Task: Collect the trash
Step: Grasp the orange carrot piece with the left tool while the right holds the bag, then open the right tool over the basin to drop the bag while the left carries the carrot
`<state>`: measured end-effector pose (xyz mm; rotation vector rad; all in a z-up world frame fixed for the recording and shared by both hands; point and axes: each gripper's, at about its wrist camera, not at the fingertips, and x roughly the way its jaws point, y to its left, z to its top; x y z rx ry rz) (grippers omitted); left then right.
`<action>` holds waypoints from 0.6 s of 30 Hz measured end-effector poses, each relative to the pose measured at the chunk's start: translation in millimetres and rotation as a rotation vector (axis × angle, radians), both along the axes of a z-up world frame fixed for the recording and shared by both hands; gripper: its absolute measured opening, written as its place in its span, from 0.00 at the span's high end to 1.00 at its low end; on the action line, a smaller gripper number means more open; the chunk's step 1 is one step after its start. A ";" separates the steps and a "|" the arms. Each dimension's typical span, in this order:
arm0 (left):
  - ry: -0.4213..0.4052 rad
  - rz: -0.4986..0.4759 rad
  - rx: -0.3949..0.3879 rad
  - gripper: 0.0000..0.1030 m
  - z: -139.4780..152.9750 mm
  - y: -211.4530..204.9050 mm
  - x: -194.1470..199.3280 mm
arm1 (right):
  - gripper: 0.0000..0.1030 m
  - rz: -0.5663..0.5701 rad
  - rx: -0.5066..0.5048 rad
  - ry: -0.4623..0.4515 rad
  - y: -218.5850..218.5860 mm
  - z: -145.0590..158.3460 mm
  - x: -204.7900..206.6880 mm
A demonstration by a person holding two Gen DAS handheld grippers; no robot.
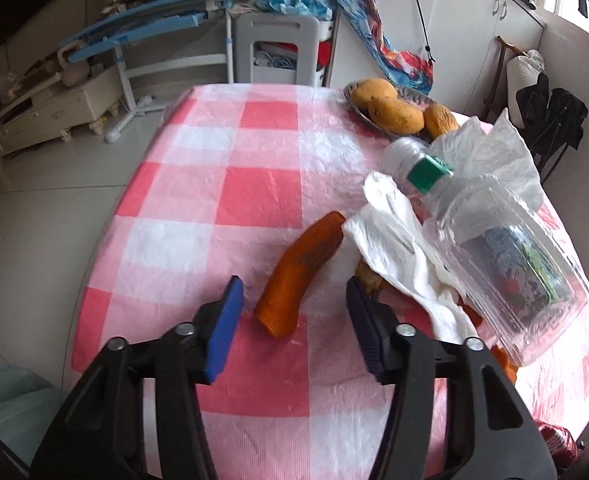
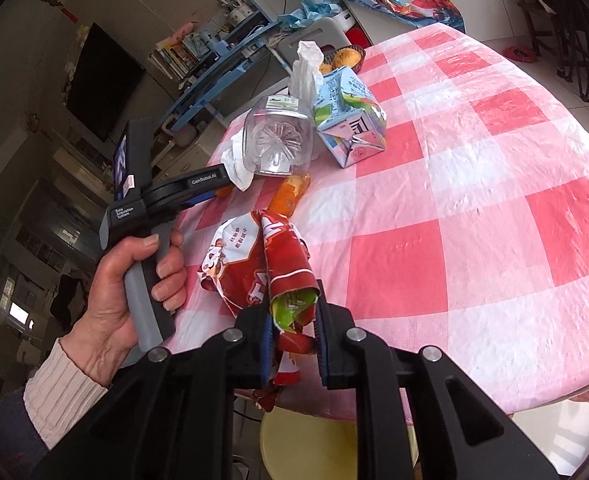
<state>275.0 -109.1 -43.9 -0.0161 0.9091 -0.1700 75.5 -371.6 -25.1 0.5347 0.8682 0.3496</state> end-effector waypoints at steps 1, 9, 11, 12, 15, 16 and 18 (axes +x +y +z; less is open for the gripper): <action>0.010 -0.002 -0.013 0.83 -0.5 0.3 1.2 | 0.83 -0.001 0.005 -0.001 -0.5 -0.4 -0.1; 0.013 0.037 -0.065 0.86 5.9 18.7 -38.7 | 0.83 0.024 0.007 -0.039 3.0 5.6 -3.4; 0.005 0.041 -0.085 0.86 11.9 25.2 -61.0 | 0.83 0.037 -0.005 -0.059 7.4 10.3 -6.3; 0.000 0.046 -0.093 0.86 14.5 28.3 -70.7 | 0.83 0.044 -0.011 -0.071 9.9 13.3 -8.3; -0.012 0.060 -0.119 0.86 24.1 38.5 -105.7 | 0.83 0.064 -0.033 -0.105 16.8 22.4 -16.2; -0.018 0.064 -0.123 0.86 27.6 41.4 -119.4 | 0.83 0.070 -0.040 -0.117 19.0 25.8 -19.0; -0.031 0.069 -0.130 0.86 33.3 44.7 -140.7 | 0.83 0.080 -0.057 -0.143 23.9 32.9 -25.1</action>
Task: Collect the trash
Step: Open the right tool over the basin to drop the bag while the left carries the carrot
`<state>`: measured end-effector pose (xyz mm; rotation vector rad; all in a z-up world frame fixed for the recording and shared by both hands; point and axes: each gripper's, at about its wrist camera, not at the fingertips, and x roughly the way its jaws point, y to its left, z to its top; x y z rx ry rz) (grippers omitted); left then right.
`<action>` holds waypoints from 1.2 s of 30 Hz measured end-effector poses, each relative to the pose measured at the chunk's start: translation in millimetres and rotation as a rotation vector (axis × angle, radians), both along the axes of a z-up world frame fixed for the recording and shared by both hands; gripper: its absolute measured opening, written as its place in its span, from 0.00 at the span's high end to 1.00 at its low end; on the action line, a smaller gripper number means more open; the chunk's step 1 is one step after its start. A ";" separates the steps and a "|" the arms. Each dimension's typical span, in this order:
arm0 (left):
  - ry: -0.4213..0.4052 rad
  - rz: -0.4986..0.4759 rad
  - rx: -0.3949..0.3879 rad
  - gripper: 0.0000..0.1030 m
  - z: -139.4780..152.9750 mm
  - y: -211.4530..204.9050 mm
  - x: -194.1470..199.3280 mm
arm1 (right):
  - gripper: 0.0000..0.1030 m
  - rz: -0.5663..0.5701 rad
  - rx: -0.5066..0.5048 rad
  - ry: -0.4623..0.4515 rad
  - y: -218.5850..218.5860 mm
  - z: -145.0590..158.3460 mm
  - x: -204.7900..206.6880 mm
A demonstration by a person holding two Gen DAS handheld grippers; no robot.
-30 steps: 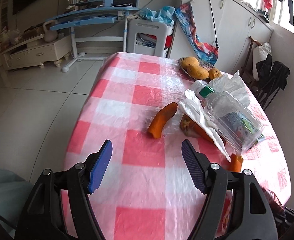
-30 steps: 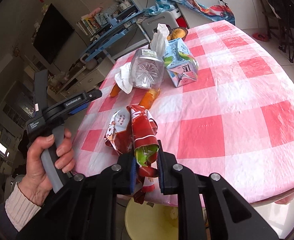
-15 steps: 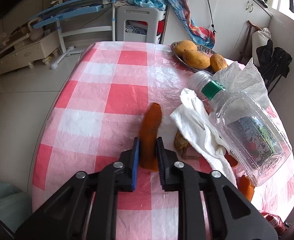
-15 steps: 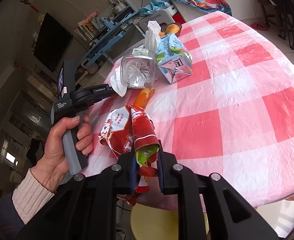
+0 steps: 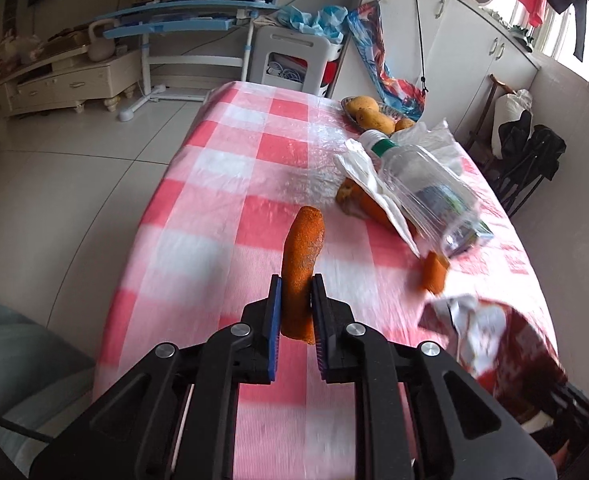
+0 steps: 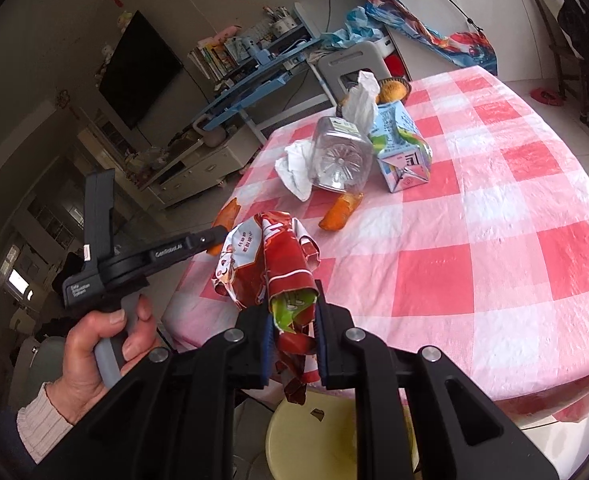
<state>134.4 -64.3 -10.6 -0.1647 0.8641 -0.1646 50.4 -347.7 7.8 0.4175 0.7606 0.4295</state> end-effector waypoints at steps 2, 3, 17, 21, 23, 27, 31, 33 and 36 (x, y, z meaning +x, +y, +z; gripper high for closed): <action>-0.014 0.004 0.000 0.86 6.7 2.8 -22.7 | 0.83 0.006 -0.016 -0.023 4.6 5.0 -8.4; -0.020 0.001 0.002 0.86 9.3 3.7 -33.7 | 0.83 0.008 -0.024 -0.030 6.9 6.5 -13.9; -0.019 -0.071 0.032 0.86 10.0 -0.6 -127.2 | 0.83 0.043 -0.129 0.013 23.2 -1.8 -81.1; -0.013 -0.080 0.035 0.86 7.7 0.1 -142.1 | 0.83 0.049 -0.153 0.057 27.4 -10.0 -87.3; -0.010 -0.084 0.038 0.86 6.4 -0.3 -147.9 | 0.82 0.056 -0.170 0.070 30.5 -13.5 -90.0; 0.008 -0.095 0.040 0.86 0.6 -2.2 -158.4 | 0.69 0.043 -0.192 0.079 32.1 -18.4 -91.0; 0.022 -0.119 0.043 0.86 -6.3 -8.7 -168.5 | 0.61 -0.002 -0.176 0.057 25.9 -16.8 -92.8; 0.025 -0.134 0.047 0.86 -8.7 -13.7 -172.4 | 0.54 -0.018 -0.162 0.039 23.1 -15.0 -96.2; 0.027 -0.152 0.056 0.86 -10.3 -21.1 -176.2 | 0.49 -0.045 -0.146 0.007 19.1 -10.9 -99.6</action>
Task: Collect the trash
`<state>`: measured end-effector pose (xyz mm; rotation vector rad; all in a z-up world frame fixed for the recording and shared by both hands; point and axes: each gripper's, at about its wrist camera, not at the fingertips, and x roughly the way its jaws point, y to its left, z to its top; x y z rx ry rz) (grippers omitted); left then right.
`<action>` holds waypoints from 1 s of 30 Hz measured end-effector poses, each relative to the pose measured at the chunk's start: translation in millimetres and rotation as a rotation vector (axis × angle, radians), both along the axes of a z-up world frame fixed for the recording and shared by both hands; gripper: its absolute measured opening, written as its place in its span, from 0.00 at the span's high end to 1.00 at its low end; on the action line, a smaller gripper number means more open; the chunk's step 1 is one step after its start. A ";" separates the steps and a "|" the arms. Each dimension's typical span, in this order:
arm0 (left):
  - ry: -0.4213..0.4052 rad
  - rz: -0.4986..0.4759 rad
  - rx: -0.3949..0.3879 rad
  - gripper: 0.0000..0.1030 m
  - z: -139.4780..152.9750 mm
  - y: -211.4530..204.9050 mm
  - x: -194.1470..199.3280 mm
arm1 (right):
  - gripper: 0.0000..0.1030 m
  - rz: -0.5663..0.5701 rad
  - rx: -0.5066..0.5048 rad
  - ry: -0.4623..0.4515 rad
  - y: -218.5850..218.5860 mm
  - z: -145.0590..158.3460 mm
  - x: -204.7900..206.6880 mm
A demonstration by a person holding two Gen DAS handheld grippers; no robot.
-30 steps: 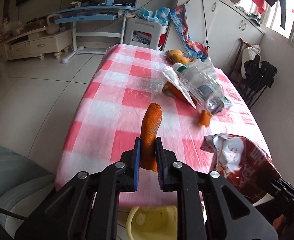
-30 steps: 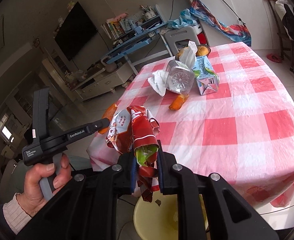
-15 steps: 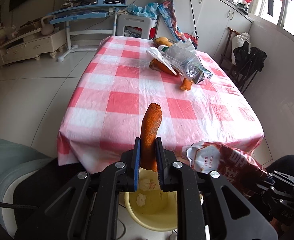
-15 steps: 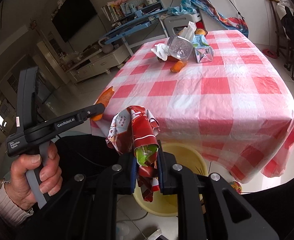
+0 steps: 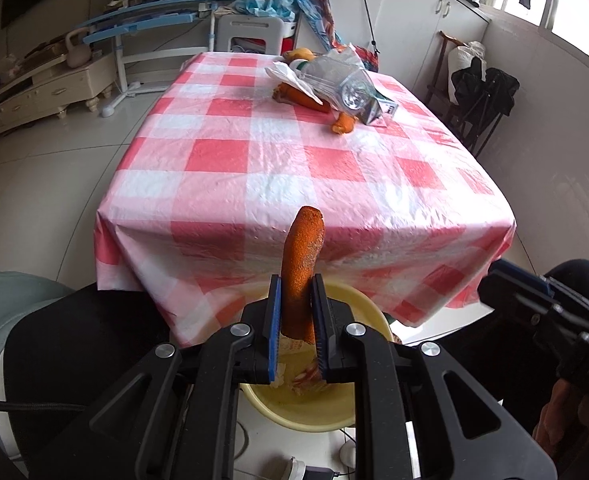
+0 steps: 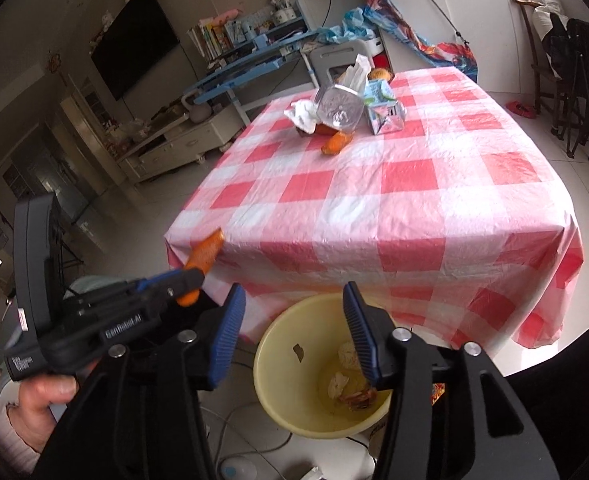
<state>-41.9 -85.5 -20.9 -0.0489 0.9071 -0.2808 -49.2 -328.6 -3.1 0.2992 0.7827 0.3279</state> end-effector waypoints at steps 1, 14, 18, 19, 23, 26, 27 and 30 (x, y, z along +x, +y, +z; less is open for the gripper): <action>0.000 -0.006 0.004 0.86 -0.1 -1.8 -1.2 | 0.48 -0.008 0.007 -0.010 -1.6 1.3 -0.9; 0.099 -0.091 0.088 0.57 -24.1 -20.9 -9.4 | 0.38 -0.095 0.043 -0.068 -13.6 8.9 -2.6; 0.036 -0.099 0.094 0.49 -12.2 -23.8 -15.5 | 0.37 -0.099 0.039 -0.076 -13.9 8.9 -3.8; 0.009 -0.088 0.093 0.44 -7.8 -22.4 -17.0 | 0.37 -0.101 0.039 -0.078 -13.8 8.8 -3.5; -0.066 -0.017 0.083 0.35 6.3 -12.2 -17.7 | 0.36 -0.111 0.041 -0.083 -15.8 8.3 -5.1; -0.114 0.048 0.064 0.31 13.9 -0.8 -17.2 | 0.35 -0.118 0.037 -0.087 -16.0 8.1 -5.8; -0.127 0.068 0.059 0.31 15.4 3.2 -17.0 | 0.35 -0.118 0.032 -0.088 -15.4 7.8 -5.8; -0.157 0.120 0.055 0.29 15.5 13.4 -16.1 | 0.34 -0.114 0.013 -0.085 -12.3 6.9 -5.4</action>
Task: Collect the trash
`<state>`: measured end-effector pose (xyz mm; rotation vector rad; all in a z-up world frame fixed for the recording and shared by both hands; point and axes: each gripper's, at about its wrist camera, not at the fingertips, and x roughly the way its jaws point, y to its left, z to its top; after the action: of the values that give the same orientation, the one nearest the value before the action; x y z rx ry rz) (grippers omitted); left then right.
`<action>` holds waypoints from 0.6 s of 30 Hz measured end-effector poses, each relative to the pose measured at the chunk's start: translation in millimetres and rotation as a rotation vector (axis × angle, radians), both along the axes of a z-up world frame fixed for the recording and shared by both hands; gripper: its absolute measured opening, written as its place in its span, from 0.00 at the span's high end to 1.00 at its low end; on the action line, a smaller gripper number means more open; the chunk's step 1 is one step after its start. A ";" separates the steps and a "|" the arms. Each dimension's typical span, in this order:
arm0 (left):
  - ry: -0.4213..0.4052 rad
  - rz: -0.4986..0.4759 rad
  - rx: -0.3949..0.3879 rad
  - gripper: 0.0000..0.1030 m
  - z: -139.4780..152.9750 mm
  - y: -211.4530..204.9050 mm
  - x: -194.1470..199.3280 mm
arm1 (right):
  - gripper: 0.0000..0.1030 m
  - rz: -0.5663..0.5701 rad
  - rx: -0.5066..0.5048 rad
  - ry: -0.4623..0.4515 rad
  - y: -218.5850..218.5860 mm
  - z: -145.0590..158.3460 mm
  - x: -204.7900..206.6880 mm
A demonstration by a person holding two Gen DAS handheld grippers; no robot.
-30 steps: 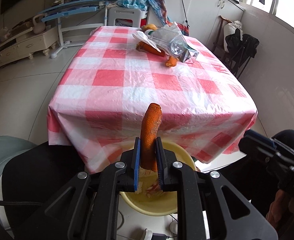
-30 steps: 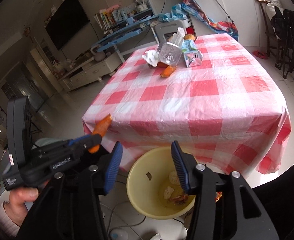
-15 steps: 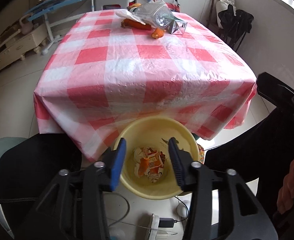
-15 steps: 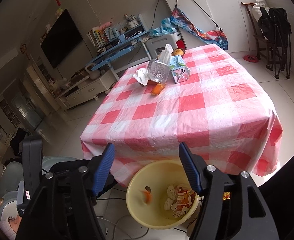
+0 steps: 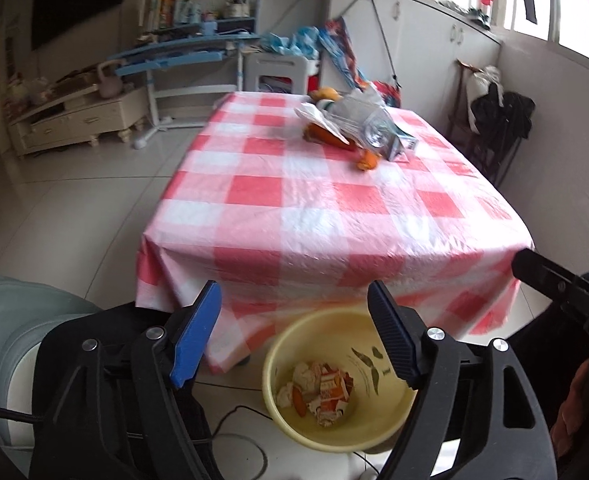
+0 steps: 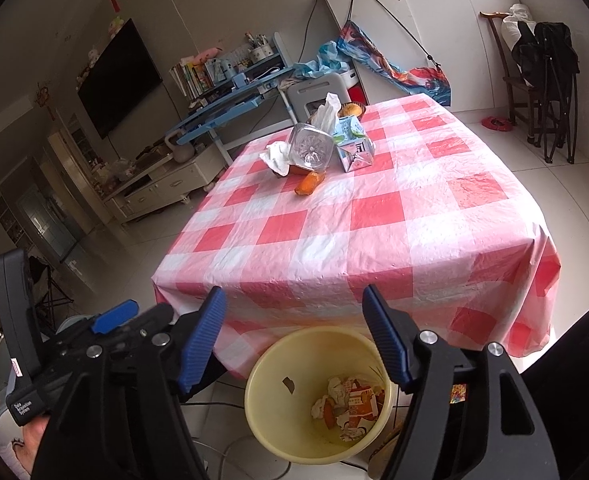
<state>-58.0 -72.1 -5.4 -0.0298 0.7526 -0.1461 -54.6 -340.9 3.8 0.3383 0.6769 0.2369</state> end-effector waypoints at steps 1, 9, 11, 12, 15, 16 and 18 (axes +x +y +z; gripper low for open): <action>-0.003 0.015 0.001 0.29 -1.2 2.8 0.9 | 0.34 0.002 -0.007 0.000 1.4 -0.2 0.4; -0.007 0.065 -0.004 0.29 -7.9 12.3 4.4 | 0.31 0.025 -0.049 0.001 11.1 -1.2 2.4; -0.009 0.066 -0.003 0.29 -8.2 12.2 4.2 | 0.31 0.024 -0.051 0.000 10.9 -1.2 2.2; -0.010 0.066 -0.003 0.29 -8.2 12.3 4.2 | 0.31 0.024 -0.049 0.001 11.2 -1.4 2.3; -0.014 0.068 0.000 0.28 -8.7 12.7 4.4 | 0.30 0.025 -0.050 0.001 11.1 -1.5 2.3; -0.015 0.069 0.000 0.28 -8.8 12.8 3.7 | 0.30 0.025 -0.051 0.002 11.7 -1.6 2.8; -0.017 0.074 0.001 0.28 -9.1 13.8 3.9 | 0.30 0.026 -0.054 0.003 12.5 -2.0 2.9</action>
<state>-54.1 -58.2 -14.4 -0.0552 0.7335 -0.0752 -51.7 -328.4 1.8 0.2781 0.6897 0.2428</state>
